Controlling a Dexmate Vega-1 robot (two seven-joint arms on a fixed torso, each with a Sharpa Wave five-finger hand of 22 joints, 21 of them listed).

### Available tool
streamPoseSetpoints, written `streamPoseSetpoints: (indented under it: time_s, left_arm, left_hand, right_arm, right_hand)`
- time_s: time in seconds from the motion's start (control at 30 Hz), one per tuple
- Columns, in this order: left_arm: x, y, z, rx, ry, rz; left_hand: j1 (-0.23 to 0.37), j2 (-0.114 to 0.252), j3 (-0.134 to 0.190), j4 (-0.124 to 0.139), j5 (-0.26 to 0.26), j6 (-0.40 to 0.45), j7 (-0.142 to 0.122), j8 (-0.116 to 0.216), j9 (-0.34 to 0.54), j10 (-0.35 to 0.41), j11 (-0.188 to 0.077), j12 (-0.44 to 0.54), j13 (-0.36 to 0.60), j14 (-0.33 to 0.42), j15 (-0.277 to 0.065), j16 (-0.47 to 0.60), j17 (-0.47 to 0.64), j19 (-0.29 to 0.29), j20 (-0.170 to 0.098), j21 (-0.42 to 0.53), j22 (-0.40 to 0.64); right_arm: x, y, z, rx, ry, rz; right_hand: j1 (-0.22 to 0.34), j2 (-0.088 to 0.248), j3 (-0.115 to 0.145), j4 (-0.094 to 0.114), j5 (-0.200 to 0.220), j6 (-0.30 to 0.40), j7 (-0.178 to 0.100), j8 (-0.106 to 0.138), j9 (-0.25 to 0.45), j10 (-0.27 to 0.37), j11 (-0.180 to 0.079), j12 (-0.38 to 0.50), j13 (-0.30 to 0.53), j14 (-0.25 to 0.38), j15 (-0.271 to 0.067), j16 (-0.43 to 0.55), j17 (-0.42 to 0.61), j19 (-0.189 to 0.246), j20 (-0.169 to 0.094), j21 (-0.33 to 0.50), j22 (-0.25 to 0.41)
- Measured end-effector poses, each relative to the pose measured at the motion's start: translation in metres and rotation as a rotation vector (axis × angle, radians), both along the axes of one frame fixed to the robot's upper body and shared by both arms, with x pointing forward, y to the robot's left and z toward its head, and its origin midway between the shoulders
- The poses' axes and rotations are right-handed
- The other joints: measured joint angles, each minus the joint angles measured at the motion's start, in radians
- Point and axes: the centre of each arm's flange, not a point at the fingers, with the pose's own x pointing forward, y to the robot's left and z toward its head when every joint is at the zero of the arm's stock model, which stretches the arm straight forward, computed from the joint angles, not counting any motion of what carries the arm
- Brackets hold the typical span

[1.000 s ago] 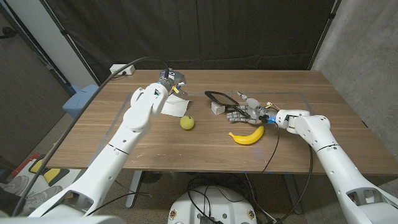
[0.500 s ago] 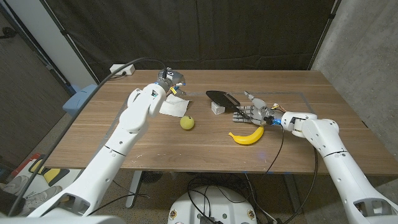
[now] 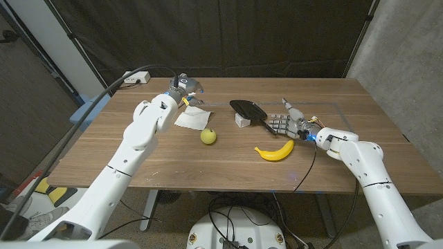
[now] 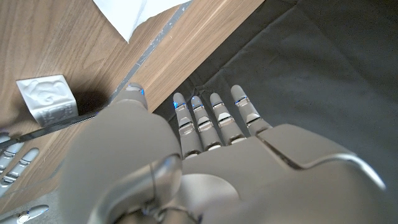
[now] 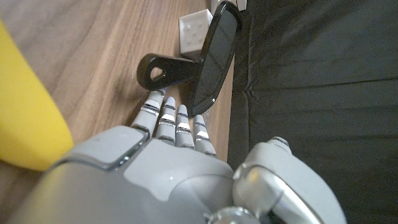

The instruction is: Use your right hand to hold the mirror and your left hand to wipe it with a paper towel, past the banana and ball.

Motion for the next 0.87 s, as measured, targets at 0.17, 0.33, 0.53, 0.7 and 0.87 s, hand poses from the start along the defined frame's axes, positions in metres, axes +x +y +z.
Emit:
streamPoseSetpoints:
  time_s: [0.17, 0.33, 0.53, 0.7, 0.87]
  left_arm:
    - [-0.001, 0.004, 0.001, -0.009, -0.012, -0.009]
    - [-0.001, 0.010, 0.001, -0.011, -0.013, 0.000]
    - [-0.003, 0.011, 0.003, -0.028, -0.034, -0.029]
    - [-0.001, 0.012, 0.002, -0.032, -0.034, -0.033]
    - [0.006, 0.012, -0.001, -0.038, -0.019, -0.035]
  left_hand:
    - [-0.004, -0.004, 0.000, 0.000, 0.000, 0.000, 0.000, 0.000, 0.000, 0.000, 0.000, 0.000, 0.000, 0.000, 0.000, 0.000, -0.005, 0.000, 0.000, -0.004, 0.000]
    - [-0.004, -0.004, -0.004, 0.004, 0.000, 0.000, 0.000, 0.000, 0.000, 0.000, 0.000, 0.000, 0.000, 0.000, 0.000, 0.000, -0.005, 0.000, 0.000, -0.004, 0.000]
    - [-0.008, -0.008, -0.004, 0.004, 0.000, 0.000, 0.000, 0.000, 0.000, 0.000, 0.000, 0.000, -0.004, 0.000, 0.000, 0.000, -0.009, 0.000, 0.000, -0.011, 0.000]
    - [-0.018, 0.002, -0.011, 0.006, 0.000, 0.002, -0.002, 0.000, 0.000, 0.000, 0.000, 0.000, -0.005, 0.000, 0.000, 0.000, -0.010, 0.000, 0.000, -0.012, 0.002]
    - [-0.017, 0.002, -0.011, 0.006, 0.000, 0.004, -0.004, 0.000, 0.000, 0.005, -0.005, 0.000, -0.005, 0.000, 0.000, 0.000, -0.014, 0.000, 0.000, -0.014, 0.002]
  right_arm:
    - [-0.007, -0.005, 0.003, 0.054, -0.054, -0.044]
    - [-0.009, -0.013, 0.018, 0.074, -0.139, -0.095]
    - [-0.019, -0.018, 0.012, 0.162, -0.208, -0.162]
    - [-0.023, -0.024, 0.017, 0.179, -0.255, -0.208]
    - [-0.026, -0.031, 0.026, 0.179, -0.303, -0.256]
  right_hand:
    - [0.005, 0.005, 0.000, 0.000, 0.000, 0.004, 0.004, 0.000, 0.000, 0.000, 0.000, 0.000, 0.000, -0.002, -0.002, 0.000, 0.000, -0.016, -0.029, 0.000, 0.000]
    - [0.005, 0.005, 0.004, -0.004, 0.000, 0.016, 0.006, 0.007, 0.000, 0.000, 0.000, 0.002, 0.000, -0.016, -0.016, 0.000, 0.000, -0.056, -0.036, -0.012, 0.004]
    - [0.009, 0.009, 0.012, -0.006, 0.000, 0.052, 0.001, 0.015, -0.005, 0.028, -0.006, 0.012, -0.005, -0.027, -0.027, 0.000, 0.000, -0.125, -0.030, -0.024, 0.004]
    - [0.013, 0.013, 0.015, -0.009, -0.005, 0.080, -0.011, 0.015, -0.005, 0.045, -0.013, 0.016, -0.005, -0.031, -0.037, 0.000, 0.000, -0.167, -0.032, -0.027, 0.004]
    - [0.013, 0.013, 0.022, -0.004, -0.009, 0.097, -0.028, 0.022, -0.005, 0.063, -0.030, 0.019, -0.005, -0.045, -0.056, 0.000, -0.001, -0.231, -0.056, -0.031, 0.005]
